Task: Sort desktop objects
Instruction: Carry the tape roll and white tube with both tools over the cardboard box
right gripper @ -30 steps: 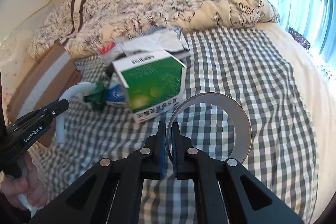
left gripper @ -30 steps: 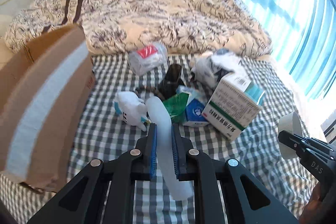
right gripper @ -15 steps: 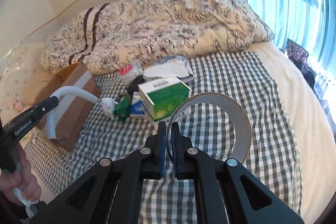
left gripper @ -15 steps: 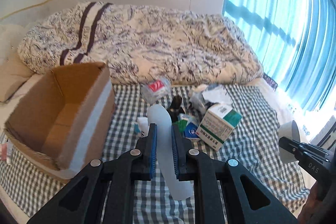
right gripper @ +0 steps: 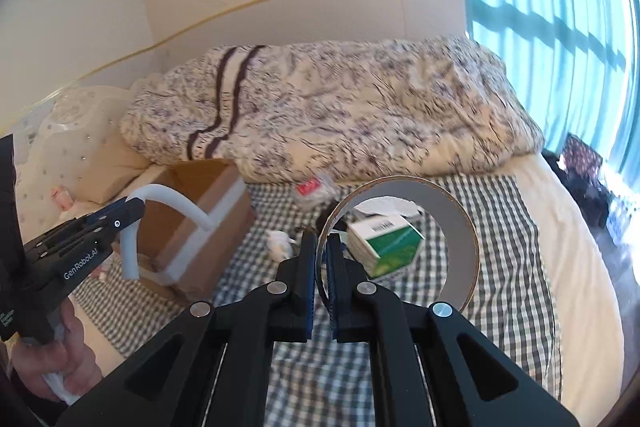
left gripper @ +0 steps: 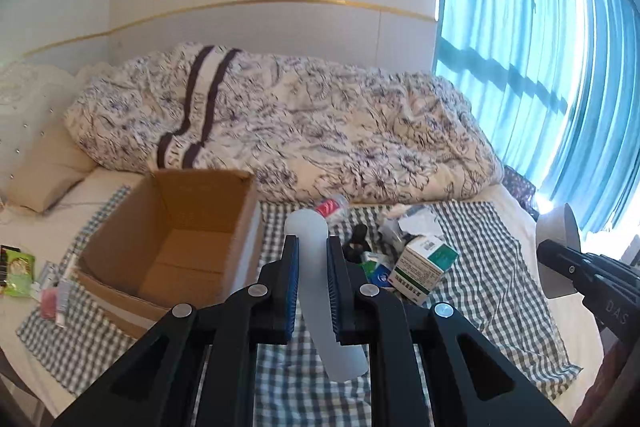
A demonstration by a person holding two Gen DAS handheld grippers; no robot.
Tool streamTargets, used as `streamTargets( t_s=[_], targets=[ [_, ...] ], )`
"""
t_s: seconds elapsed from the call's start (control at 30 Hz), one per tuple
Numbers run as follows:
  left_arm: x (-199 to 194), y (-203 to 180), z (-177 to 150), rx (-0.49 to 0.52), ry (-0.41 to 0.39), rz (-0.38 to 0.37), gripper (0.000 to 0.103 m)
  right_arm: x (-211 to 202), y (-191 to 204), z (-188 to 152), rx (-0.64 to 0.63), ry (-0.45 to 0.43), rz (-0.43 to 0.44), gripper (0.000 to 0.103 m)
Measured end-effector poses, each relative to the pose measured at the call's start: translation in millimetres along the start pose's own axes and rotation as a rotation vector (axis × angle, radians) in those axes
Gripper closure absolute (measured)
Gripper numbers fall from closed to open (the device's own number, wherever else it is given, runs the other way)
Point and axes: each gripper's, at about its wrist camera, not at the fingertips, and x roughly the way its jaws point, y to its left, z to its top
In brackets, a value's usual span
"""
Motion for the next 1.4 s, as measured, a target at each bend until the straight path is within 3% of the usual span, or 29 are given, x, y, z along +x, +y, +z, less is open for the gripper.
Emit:
streamTargets(
  t_s=[0.63, 1.1, 1.4],
  targets=[
    [-102.7, 68.0, 30.7, -0.021, -0.146, 0.095, 0.090, -59.1, 102.3, 30.0, -0.097, -0.114, 0.077, 0.098],
    [-128.7, 107.4, 39.0, -0.035, -0.183, 0.156, 0.090, -62.0, 155.5, 45.1, -0.146, -0.142, 0.165, 0.098],
    [-124.7, 126.5, 46.9, -0.043, -0.186, 0.172, 0.090, -51.3, 179.4, 52.2, -0.172, -0.141, 0.197, 0.098]
  ],
)
